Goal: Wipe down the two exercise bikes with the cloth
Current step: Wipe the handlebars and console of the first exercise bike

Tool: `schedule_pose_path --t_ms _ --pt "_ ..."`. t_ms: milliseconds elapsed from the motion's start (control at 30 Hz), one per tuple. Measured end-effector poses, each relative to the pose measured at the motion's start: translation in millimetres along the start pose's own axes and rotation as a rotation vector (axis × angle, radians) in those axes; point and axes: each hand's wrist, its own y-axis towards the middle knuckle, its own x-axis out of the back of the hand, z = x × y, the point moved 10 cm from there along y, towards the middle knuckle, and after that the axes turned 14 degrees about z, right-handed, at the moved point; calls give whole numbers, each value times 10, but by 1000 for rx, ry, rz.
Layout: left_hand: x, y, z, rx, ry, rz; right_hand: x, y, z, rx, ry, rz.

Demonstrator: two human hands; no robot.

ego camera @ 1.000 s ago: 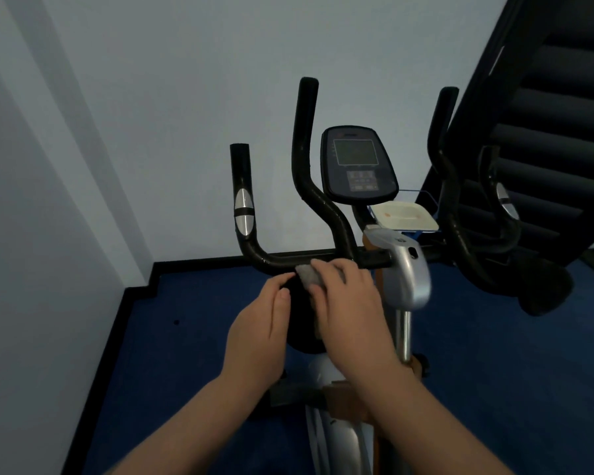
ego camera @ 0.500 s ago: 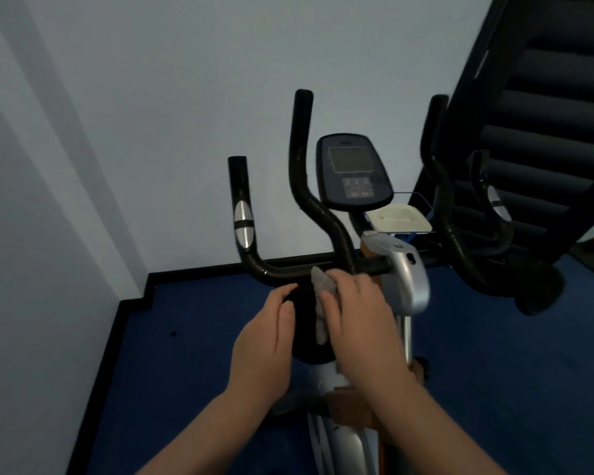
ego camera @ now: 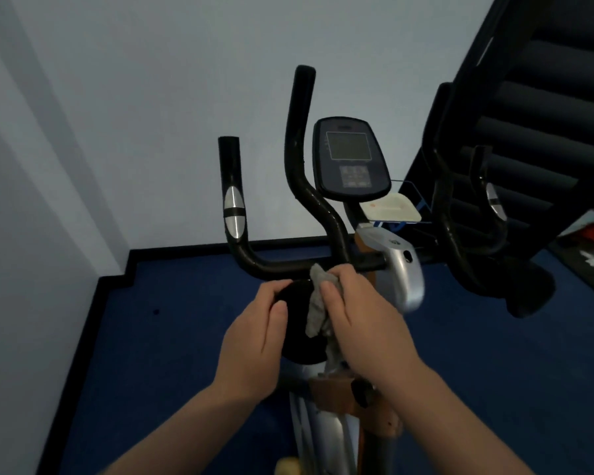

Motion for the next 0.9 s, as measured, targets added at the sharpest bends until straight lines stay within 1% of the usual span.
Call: schedule_pose_path --t_ms 67,167,233,300,333,367,433,467,500,567,633,733,767,833,900 --pt "17 29 -12 -30 7 -20 5 211 78 28 -143 54" --pt "10 3 -19 -30 -36 -114 -77 430 314 182 -309 142" --pt "10 -50 2 5 -85 -189 -143 463 326 273 -288 223" --pt "31 -87 25 55 -82 -228 -92 434 172 255 -173 289" --pt "45 -93 30 84 -60 -234 -58 414 92 242 -183 294" --pt "57 -94 31 108 -39 -230 -31 393 68 245 -276 294" --pt "79 -75 -9 123 -6 -204 -15 387 157 280 -471 238" --pt "103 -57 -34 127 10 -195 -27 400 252 302 -526 193" --pt "137 -36 -43 142 15 -195 -34 428 340 307 -530 144" --pt "206 15 -55 178 5 -204 -31 443 452 297 -470 56" --pt "242 74 -100 182 -4 -200 -8 357 392 290 -347 19" --pt "202 162 -175 160 2 -151 56 33 83 265 74 52" --pt "171 192 -176 155 21 -133 54 -89 26 269 161 58" --pt "107 242 -145 165 61 -107 41 -225 -33 256 196 57" --pt "58 267 -127 170 71 -107 96 -170 -5 209 132 25"
